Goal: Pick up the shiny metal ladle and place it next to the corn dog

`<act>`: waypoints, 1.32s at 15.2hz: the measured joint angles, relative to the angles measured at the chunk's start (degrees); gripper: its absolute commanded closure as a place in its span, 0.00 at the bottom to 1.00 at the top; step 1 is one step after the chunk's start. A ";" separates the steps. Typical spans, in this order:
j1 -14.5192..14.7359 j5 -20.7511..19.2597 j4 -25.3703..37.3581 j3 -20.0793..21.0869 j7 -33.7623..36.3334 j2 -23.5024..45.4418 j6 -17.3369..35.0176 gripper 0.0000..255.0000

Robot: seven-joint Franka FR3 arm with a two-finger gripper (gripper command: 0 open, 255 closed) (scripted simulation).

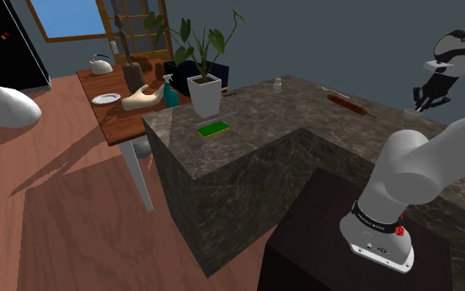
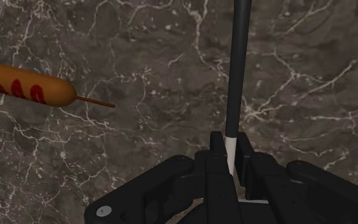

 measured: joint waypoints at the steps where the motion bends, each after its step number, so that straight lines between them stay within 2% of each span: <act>1: 0.10 -0.30 -0.54 -0.40 0.12 -0.14 0.62 1.00; 16: 4.30 -5.54 -5.87 -9.06 1.98 -2.66 9.46 1.00; 20: 4.74 -5.90 -6.02 -9.69 2.14 -2.85 9.93 1.00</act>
